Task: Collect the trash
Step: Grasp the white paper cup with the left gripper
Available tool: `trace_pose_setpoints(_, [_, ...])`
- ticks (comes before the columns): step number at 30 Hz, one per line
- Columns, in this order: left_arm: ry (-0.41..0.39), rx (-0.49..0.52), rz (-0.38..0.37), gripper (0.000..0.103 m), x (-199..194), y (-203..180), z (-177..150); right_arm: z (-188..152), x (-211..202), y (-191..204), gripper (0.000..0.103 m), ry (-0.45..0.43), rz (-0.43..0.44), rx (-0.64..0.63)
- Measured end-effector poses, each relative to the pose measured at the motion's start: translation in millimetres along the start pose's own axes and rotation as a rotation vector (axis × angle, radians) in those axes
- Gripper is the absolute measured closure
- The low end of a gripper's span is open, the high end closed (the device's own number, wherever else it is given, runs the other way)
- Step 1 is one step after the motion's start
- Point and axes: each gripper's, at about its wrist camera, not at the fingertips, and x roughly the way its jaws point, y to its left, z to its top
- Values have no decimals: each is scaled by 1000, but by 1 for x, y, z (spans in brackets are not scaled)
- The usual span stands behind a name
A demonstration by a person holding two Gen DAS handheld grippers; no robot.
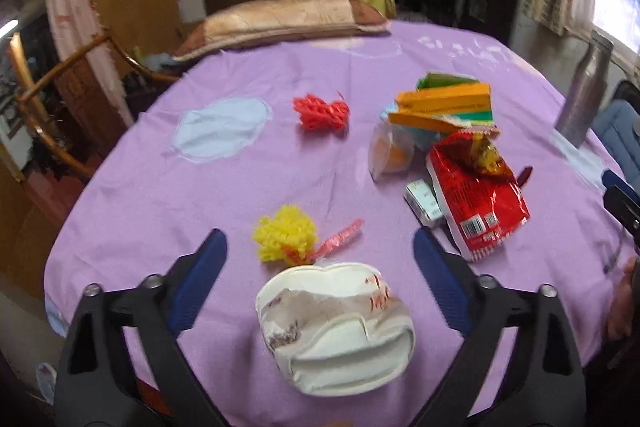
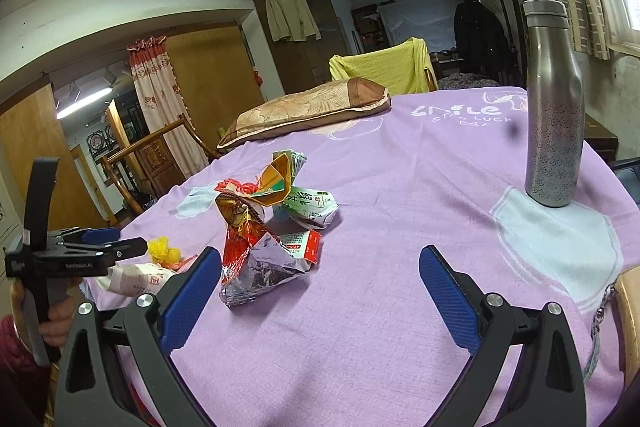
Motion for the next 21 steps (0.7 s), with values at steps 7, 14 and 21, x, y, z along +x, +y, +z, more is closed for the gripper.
trace_pose_setpoints(7, [-46,51,14,10,18,-29,-9,0,2,0,6,4,2,0])
trace_pose_setpoints(14, [-156,55,49,10,37,-25,28,-1,3,0,6,10,-1,5])
trace_pose_setpoints(21, [-114,73,76,7,0,-2,7,-2,3,2,6,6,8,-2])
